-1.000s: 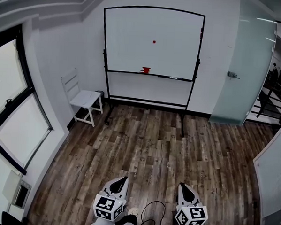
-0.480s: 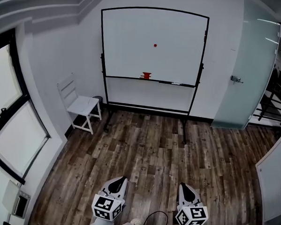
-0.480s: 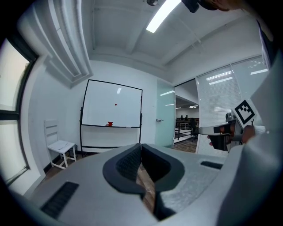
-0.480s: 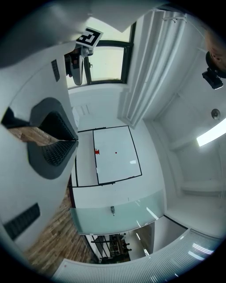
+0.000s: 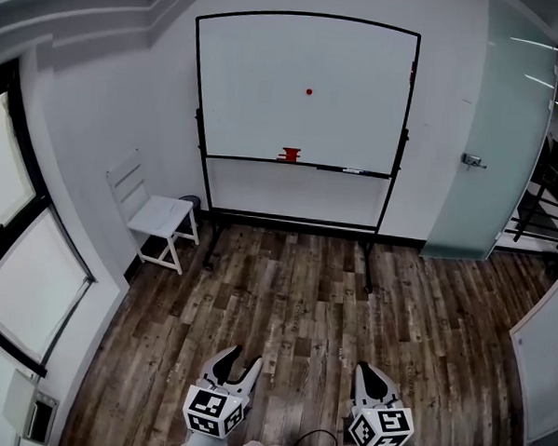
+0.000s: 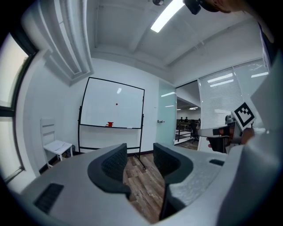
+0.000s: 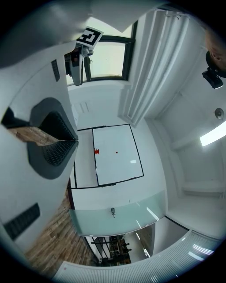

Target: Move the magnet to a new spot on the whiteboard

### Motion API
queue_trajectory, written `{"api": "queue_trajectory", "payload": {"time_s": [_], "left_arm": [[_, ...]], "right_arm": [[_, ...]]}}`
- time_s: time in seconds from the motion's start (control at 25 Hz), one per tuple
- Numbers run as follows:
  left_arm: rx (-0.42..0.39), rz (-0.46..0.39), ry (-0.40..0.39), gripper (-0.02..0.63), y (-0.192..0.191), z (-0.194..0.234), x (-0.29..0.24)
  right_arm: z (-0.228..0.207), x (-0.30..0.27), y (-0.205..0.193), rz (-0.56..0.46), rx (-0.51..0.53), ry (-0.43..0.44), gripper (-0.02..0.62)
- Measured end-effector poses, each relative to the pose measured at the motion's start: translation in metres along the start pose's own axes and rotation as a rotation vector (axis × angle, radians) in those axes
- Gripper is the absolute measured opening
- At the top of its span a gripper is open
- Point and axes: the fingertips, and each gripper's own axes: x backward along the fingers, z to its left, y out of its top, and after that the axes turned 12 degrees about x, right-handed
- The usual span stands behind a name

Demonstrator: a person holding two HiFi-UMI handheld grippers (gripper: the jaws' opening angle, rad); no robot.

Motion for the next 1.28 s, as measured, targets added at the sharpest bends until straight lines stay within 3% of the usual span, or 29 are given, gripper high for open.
{"api": "queue_trajectory", "payload": {"time_s": [0.28, 0.76, 1.28], "left_arm": [[-0.002, 0.018, 0.011, 0.234, 0.000, 0.014, -0.007], [0.019, 0.031, 0.027, 0.244, -0.007, 0.027, -0.015], [-0.008, 0.034, 0.022, 0.244, 0.019, 0.063, -0.112]], "right_arm": [[0.007, -0.017, 0.004, -0.007, 0.000, 0.015, 0.028], [0.004, -0.032, -0.005, 0.019, -0.019, 0.031, 0.028], [-0.041, -0.138, 0.004, 0.021, -0.001, 0.050, 0.028]]}}
